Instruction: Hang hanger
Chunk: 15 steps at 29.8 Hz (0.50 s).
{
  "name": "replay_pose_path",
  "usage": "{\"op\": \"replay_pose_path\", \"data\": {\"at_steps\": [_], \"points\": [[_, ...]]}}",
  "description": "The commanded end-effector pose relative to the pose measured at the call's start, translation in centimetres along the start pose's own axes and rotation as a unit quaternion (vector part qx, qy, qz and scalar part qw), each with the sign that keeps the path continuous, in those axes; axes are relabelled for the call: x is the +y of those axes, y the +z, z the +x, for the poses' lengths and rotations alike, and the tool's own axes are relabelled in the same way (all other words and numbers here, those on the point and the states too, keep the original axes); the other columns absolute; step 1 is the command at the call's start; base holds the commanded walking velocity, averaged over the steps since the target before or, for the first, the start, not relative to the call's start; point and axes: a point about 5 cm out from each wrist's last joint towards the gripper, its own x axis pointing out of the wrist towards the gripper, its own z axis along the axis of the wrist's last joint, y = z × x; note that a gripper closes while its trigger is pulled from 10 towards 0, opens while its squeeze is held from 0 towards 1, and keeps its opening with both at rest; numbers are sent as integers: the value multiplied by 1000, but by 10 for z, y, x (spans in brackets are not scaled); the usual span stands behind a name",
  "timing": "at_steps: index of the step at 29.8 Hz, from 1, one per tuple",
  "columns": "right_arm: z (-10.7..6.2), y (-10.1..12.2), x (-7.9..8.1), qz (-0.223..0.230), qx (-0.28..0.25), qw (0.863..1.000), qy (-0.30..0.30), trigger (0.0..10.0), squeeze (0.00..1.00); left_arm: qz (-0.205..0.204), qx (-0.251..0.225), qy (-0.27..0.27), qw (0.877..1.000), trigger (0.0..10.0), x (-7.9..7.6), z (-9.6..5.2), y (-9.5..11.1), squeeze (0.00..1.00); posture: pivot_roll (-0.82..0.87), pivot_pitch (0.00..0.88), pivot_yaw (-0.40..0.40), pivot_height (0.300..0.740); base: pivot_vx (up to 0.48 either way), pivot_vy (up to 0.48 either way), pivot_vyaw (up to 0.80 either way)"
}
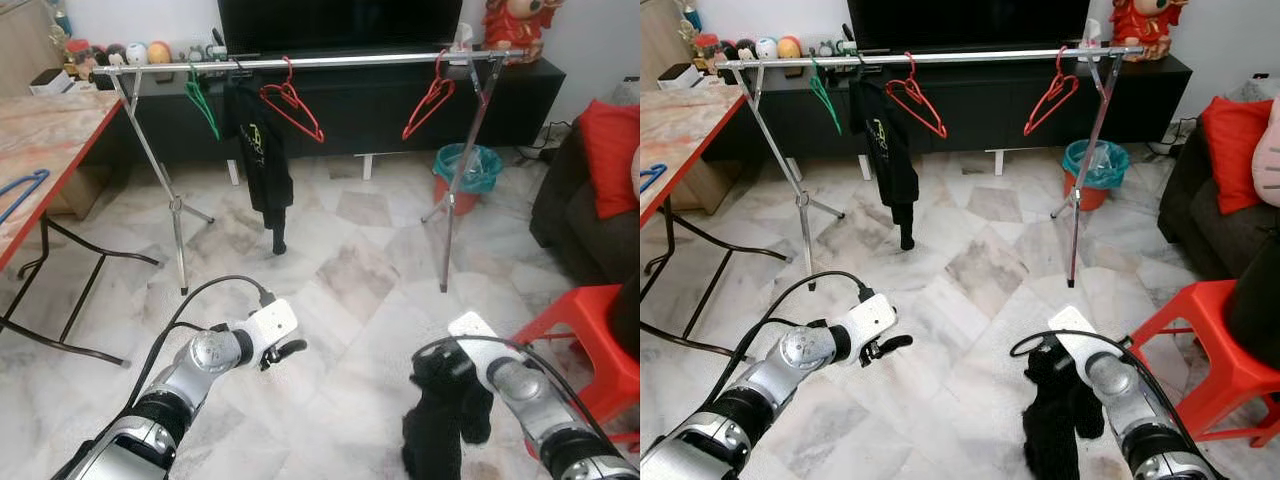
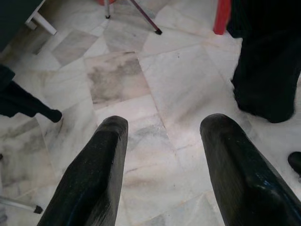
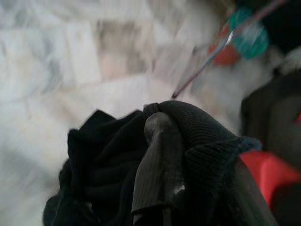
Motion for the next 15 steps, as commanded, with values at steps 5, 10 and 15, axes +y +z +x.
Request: {"op": "replay_pose_path", "data": {"at_steps": [5,10,15], "points": [[4,34,9,-16,-77,997,13,10000,0,-29,-2,11,1000,10000,0,1,-3,0,-57,0,37,740,0,0,0],[4,28,12,-13,-64,998,15,10000,0,-68,-1,34,997,10000,0,2,-7,0,-55,0,43,740,0,0,0],[3,9,19,13,-22,1000,6,10000,0,-113,27,60,991,10000,-5,-1,-23,0,-57,0,46,740,0,0,0]]}}
